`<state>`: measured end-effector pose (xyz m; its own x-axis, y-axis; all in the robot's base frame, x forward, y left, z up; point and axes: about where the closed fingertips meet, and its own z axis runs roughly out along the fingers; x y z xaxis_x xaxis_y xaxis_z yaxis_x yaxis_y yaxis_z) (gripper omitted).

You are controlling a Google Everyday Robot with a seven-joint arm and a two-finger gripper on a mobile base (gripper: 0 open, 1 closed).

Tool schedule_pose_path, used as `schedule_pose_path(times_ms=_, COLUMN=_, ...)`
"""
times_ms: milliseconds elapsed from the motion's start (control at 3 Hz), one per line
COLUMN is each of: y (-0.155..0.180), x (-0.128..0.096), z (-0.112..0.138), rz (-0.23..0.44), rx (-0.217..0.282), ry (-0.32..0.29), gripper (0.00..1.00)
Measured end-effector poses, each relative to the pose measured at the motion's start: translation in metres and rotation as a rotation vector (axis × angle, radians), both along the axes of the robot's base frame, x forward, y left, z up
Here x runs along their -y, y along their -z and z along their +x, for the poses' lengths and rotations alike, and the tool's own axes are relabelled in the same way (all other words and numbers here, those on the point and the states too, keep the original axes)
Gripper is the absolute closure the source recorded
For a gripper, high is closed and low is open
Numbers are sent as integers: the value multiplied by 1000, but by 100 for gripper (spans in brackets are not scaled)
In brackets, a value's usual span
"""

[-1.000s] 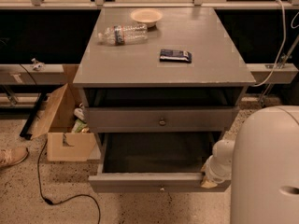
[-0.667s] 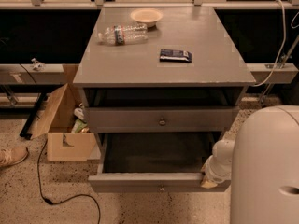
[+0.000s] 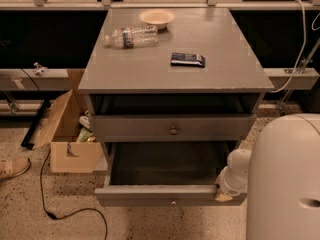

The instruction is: Open middle drawer

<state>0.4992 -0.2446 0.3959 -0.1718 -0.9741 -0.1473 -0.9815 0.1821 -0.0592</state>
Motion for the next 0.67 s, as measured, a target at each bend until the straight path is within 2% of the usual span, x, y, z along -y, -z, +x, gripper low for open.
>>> schedule_pose_path(times_ms=333, y=1, x=1, z=-9, rz=-14, rx=-30, ry=-19, gripper=7)
schedule_pose_path(times_ms=667, y=2, x=2, z=-19, rz=-33, rx=-62, ry=-40, gripper=0)
